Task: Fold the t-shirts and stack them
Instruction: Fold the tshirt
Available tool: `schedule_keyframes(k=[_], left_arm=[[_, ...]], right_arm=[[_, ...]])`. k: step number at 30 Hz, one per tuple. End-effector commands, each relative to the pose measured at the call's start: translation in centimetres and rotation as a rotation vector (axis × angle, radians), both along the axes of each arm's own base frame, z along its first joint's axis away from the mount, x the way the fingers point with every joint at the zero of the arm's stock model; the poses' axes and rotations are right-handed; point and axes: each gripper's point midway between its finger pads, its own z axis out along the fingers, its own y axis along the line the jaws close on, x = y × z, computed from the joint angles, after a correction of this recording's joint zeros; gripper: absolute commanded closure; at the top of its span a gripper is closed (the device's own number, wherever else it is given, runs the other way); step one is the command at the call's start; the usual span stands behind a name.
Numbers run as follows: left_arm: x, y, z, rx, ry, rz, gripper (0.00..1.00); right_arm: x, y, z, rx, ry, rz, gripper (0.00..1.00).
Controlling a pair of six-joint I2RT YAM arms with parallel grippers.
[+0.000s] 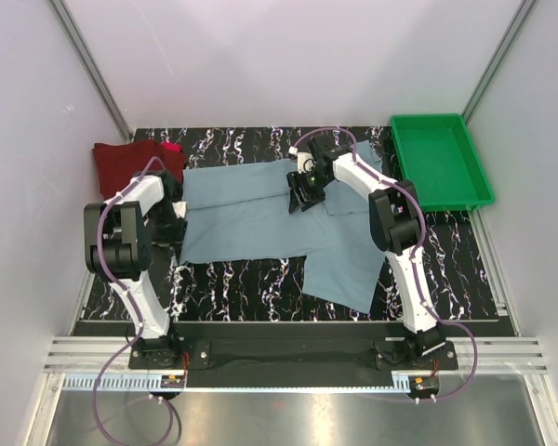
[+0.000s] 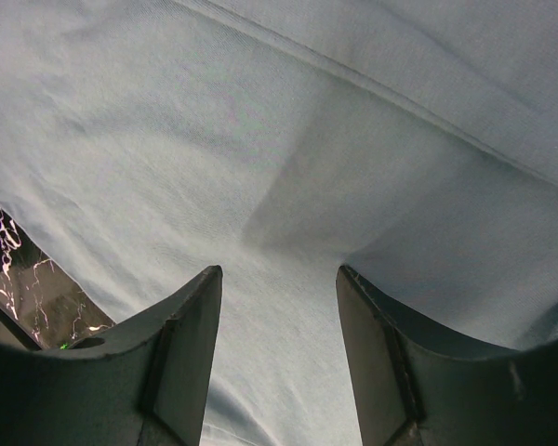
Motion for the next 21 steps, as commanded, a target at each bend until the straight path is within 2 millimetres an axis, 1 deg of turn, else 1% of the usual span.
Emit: schedule_keyframes(k=[1,3,4,5,6,7,8,9,10,11,12,13,14,15,16,18,19,20,21], left_arm=[[2.2,1.6,1.2,0.083,-0.076,-0.013,0.58],[3.6,2.0,2.0,0.100,-0.128,-0.010,0.58],[4.6,2.1,2.4,0.103,-0.164,-0.010,0.58],[6.2,2.1,3.3,0.094,-0.216,-0.012,0.59],[7.1,2.1,3.6,0.087,-0.244,-0.011,0.59],[8.1,1.8,4.1,0.074,-0.279,-0.011,0.60],[9.2,1.3,4.9,0.038,-0.320,-0.013,0.60],[9.9,1.0,5.1,0.013,-0.340,-0.029,0.60],[10.5,0.5,5.4,-0.020,-0.358,-0.044,0.60],[10.8,-0.3,5.3,-0.067,-0.365,-0.055,0.60],[11.0,-0.4,5.0,-0.087,-0.363,-0.088,0.60],[11.4,-0.6,4.7,-0.103,-0.376,-0.107,0.61],[11.7,-1.4,4.4,-0.155,-0.387,-0.140,0.62],[12.5,-1.4,4.0,-0.171,-0.423,-0.208,0.64],[12.4,-1.5,3.4,-0.184,-0.427,-0.233,0.66],[13.3,-2.1,3.0,-0.226,-0.475,-0.301,0.66],[13.1,-2.5,2.7,-0.243,-0.475,-0.320,0.66],[13.3,-2.8,2.6,-0.259,-0.484,-0.329,0.65],[13.5,-3.1,2.6,-0.275,-0.494,-0.336,0.64]], right_arm=[[0.6,0.4,0.9,-0.003,-0.049,0.016,0.41],[1.4,-0.1,1.9,-0.029,-0.116,0.017,0.41],[1.7,-0.4,3.2,-0.038,-0.157,0.020,0.42],[2.0,-0.8,3.9,-0.057,-0.188,0.025,0.43],[2.9,-1.6,4.3,-0.101,-0.255,0.023,0.43],[2.6,-2.4,5.6,-0.117,-0.296,0.013,0.43],[2.5,-2.9,6.2,-0.124,-0.332,0.015,0.43],[3.4,-3.0,7.3,-0.116,-0.427,0.031,0.43],[1.7,-3.9,8.4,-0.116,-0.462,0.041,0.43],[1.3,-4.3,9.0,-0.112,-0.502,0.051,0.43],[1.3,-4.3,10.1,-0.097,-0.579,0.082,0.43],[-0.5,-5.2,10.6,-0.100,-0.598,0.098,0.43],[-1.2,-5.7,11.0,-0.108,-0.628,0.125,0.43],[-2.1,-5.9,13.1,-0.086,-0.687,0.143,0.43],[-4.0,-6.7,11.3,-0.099,-0.662,0.183,0.43],[-6.1,-7.2,11.1,-0.099,-0.702,0.274,0.44],[-7.9,-7.8,10.9,-0.099,-0.702,0.304,0.46],[-8.9,-8.1,10.8,-0.103,-0.712,0.356,0.47],[-10.6,-8.1,10.5,-0.095,-0.690,0.402,0.48]])
